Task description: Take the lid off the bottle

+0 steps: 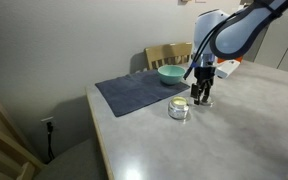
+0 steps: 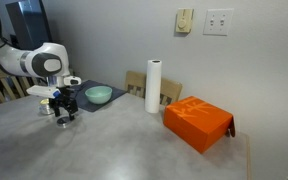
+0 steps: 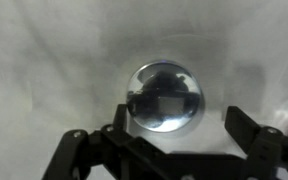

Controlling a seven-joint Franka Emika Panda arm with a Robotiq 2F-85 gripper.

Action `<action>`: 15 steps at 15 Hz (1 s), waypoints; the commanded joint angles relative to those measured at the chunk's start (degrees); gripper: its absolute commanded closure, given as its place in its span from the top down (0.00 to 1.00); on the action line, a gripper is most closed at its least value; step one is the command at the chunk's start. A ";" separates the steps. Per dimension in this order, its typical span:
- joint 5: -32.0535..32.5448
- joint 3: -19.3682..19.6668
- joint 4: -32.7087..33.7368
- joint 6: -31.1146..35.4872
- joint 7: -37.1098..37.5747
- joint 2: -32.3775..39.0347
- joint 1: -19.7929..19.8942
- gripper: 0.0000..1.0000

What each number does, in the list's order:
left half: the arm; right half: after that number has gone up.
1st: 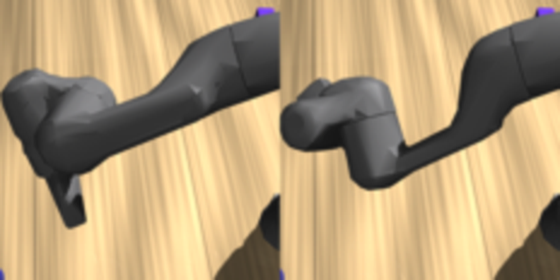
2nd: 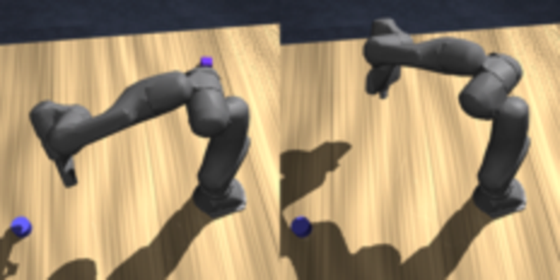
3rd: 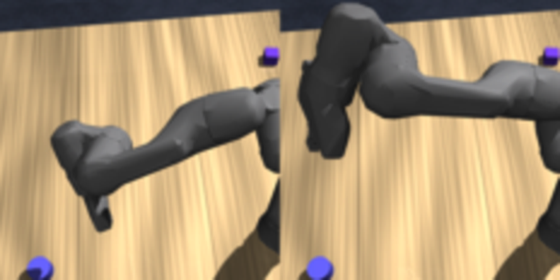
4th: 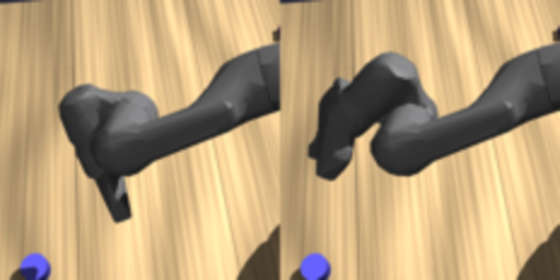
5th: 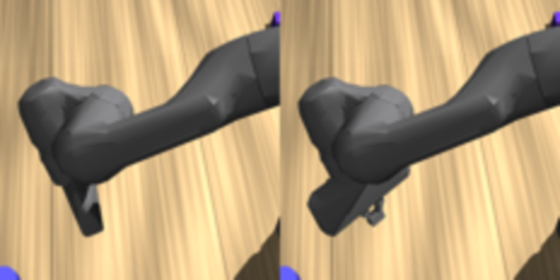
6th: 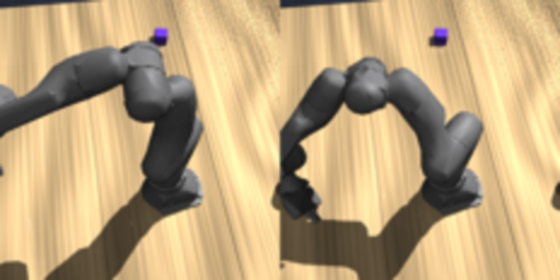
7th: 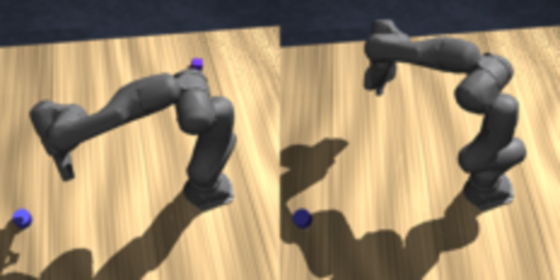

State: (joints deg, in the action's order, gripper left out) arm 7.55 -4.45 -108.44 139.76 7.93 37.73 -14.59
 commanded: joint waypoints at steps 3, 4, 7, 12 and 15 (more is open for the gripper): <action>9.91 4.43 -4.87 1.10 10.88 -7.79 -8.47 1.00; 12.05 5.01 -5.30 0.83 13.45 -9.07 -9.92 1.00; 18.05 6.20 -6.99 0.68 21.28 -12.86 -13.16 1.00; 22.07 4.05 -5.45 -0.26 26.84 -13.41 -12.81 1.00; 22.83 3.89 -6.29 -0.27 28.09 -14.46 -12.80 1.00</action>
State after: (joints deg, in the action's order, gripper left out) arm 29.79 0.70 -114.86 139.78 35.69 23.28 -28.57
